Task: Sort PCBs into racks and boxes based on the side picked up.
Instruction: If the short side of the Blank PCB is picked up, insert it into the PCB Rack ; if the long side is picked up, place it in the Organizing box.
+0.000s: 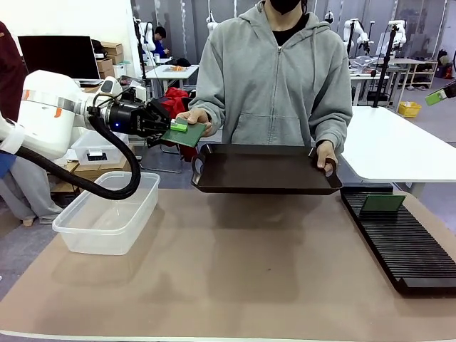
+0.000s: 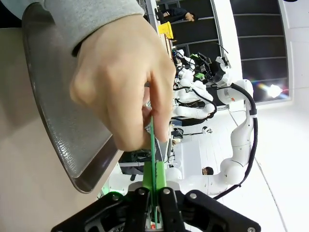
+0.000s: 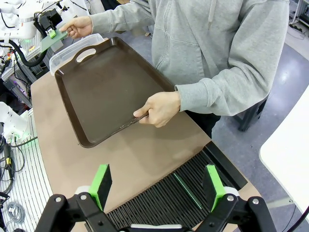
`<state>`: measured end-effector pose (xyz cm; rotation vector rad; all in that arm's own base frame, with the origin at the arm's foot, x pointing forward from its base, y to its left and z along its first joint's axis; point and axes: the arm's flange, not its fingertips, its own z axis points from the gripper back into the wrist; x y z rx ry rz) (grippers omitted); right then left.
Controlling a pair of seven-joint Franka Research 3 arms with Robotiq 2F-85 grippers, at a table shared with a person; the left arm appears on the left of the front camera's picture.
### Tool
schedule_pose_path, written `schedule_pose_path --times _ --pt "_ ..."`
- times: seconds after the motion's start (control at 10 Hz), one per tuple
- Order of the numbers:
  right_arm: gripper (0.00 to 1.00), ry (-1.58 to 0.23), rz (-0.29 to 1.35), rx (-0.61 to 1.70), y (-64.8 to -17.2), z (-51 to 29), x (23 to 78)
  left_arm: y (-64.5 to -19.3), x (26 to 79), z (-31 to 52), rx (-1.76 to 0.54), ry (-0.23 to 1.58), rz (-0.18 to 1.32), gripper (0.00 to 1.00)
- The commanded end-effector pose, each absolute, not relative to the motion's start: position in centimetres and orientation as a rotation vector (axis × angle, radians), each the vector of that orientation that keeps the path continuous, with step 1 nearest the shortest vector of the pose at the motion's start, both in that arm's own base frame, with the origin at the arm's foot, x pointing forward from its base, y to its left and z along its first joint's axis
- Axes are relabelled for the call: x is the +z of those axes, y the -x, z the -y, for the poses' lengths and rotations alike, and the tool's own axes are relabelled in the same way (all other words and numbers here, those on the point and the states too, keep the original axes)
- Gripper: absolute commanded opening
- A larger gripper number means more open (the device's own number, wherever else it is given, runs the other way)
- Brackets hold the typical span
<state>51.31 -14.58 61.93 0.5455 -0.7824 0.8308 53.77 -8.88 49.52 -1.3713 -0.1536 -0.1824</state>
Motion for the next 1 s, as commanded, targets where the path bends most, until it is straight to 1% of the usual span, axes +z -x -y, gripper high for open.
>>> schedule_pose_path --times 0.0,0.9 --pt "1.0 -0.56 0.787 0.83 -51.3 14.37 61.95 -53.83 49.45 8.87 -0.178 1.377 0.154 0.0" --pt "1.0 -0.56 0.787 0.83 -51.3 14.37 61.95 -53.83 49.45 8.87 -0.178 1.377 0.154 0.0"
